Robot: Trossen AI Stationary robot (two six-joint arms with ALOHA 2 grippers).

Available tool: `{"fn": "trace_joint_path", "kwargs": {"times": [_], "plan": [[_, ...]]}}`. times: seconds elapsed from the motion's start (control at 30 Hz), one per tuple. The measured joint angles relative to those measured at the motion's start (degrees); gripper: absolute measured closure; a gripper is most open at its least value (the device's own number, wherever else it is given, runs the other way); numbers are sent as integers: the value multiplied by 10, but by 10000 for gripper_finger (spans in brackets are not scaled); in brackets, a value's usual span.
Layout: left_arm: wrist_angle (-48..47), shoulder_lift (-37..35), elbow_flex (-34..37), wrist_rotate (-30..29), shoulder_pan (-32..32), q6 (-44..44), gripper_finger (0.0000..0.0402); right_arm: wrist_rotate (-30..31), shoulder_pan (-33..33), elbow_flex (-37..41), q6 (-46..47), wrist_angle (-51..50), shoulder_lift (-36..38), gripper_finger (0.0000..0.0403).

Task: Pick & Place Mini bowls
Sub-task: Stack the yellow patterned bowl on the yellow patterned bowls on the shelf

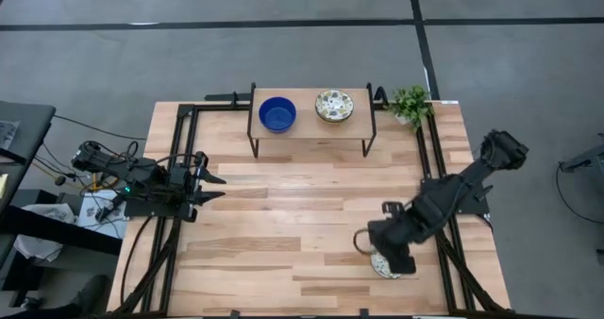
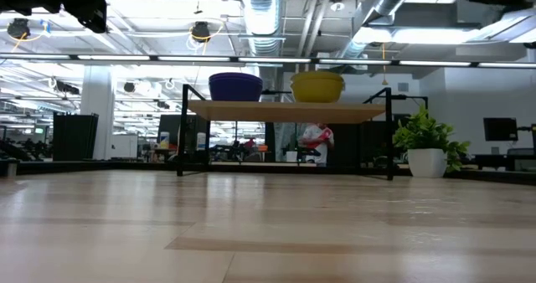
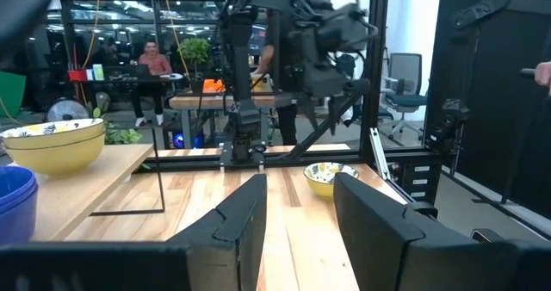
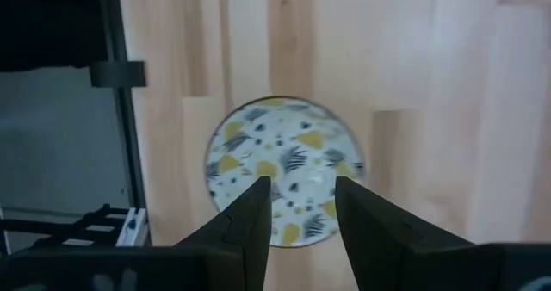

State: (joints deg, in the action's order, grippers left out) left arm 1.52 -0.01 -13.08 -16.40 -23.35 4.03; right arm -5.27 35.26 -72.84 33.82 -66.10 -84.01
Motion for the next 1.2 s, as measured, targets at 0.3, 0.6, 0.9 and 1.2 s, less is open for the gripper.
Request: {"fn": "trace_joint_path", "kwargs": {"times": [0.3,0.6,0.9,1.2], "plan": [[2,0,0,11,0,0,265,31,90,0,34,46,-44,285],[6,0,0,29,0,0,265,29,135,0,33,85,-101,285],[12,0,0,29,0,0,265,22,168,0,36,150,-146,285],[16,0,0,28,0,0,265,26,163,0,37,136,-181,285]]}}
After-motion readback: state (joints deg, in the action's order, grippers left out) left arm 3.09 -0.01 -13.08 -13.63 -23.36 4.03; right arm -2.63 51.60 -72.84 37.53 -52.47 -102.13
